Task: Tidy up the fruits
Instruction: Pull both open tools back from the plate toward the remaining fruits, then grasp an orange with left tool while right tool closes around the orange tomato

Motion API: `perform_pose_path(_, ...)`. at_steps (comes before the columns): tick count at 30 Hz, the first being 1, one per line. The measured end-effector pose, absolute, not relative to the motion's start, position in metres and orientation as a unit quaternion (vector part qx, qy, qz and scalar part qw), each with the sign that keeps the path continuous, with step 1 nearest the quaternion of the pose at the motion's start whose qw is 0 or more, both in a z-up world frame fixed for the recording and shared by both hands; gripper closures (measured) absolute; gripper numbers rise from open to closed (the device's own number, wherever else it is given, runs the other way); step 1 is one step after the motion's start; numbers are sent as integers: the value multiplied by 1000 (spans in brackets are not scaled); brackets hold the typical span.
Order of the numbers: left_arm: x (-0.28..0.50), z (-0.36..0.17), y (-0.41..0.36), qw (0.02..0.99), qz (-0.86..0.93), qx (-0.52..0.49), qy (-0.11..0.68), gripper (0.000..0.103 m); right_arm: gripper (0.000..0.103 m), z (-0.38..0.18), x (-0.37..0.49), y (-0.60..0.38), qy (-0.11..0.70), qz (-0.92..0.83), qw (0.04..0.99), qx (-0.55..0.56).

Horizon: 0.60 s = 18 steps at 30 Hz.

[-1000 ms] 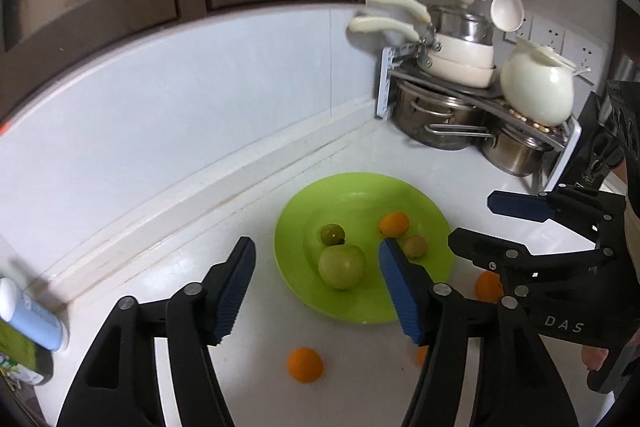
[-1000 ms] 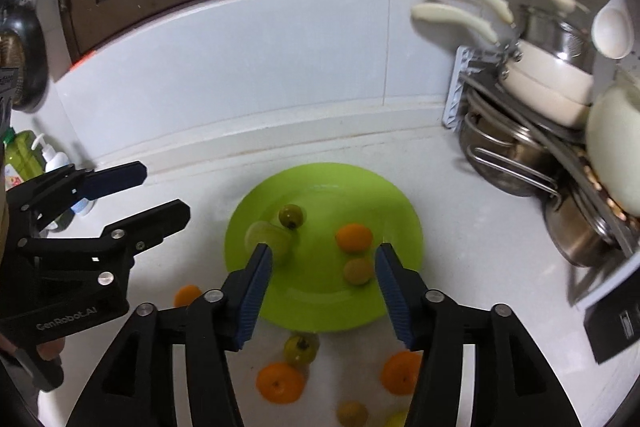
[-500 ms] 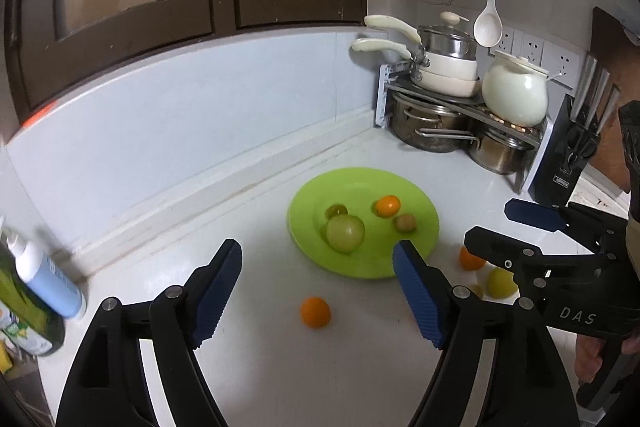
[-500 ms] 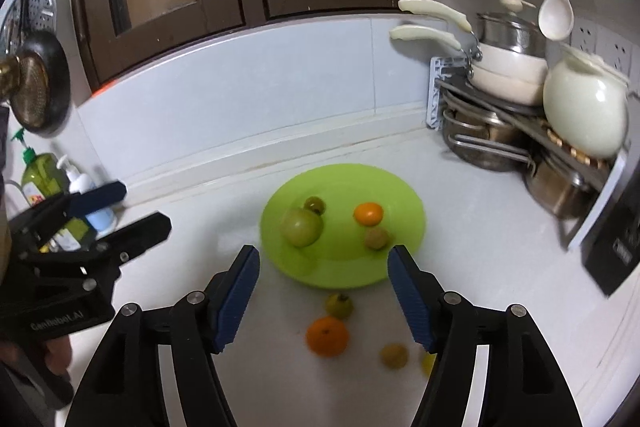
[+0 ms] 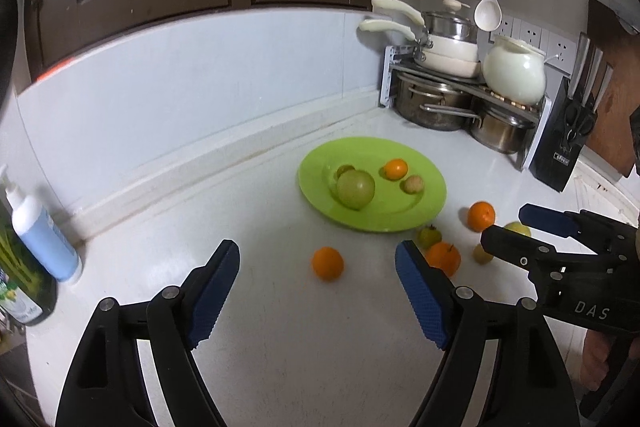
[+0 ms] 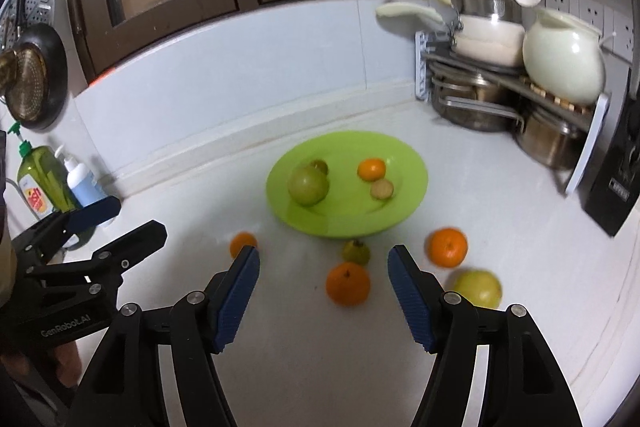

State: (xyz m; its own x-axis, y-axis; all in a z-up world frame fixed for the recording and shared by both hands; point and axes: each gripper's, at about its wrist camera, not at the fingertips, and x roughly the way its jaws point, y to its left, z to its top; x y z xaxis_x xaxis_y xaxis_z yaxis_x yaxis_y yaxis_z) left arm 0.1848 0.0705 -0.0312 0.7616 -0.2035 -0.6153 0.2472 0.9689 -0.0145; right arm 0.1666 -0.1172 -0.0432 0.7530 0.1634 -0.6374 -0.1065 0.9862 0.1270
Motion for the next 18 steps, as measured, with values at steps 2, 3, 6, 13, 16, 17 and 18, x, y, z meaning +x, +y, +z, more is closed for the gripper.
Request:
perform_pose_path(2, 184, -38, 71, 937, -119, 36, 327, 23, 36, -51, 166, -116, 352, 67, 933, 36)
perform_pose_path(3, 183, -43, 72, 936, -119, 39, 328, 23, 36, -54, 166, -115, 356, 65, 931, 35)
perform_pose_path(6, 183, -53, 71, 935, -120, 44, 331, 23, 36, -66, 167, -116, 370, 61, 927, 35)
perform_pose_path(13, 194, -78, 69, 927, -120, 56, 350, 23, 36, -84, 172, -113, 388, 57, 919, 34)
perform_pose_path(16, 202, -88, 68, 923, -126, 59, 359, 23, 36, -91, 176, -112, 394, 55, 917, 29)
perform_pose_path(17, 203, -90, 67, 922, -126, 61, 361, 23, 36, -93, 178, -112, 397, 54, 916, 29)
perform_pose_path(18, 206, -92, 66, 921, -126, 63, 362, 23, 36, -96, 180, -112, 399, 55, 915, 30)
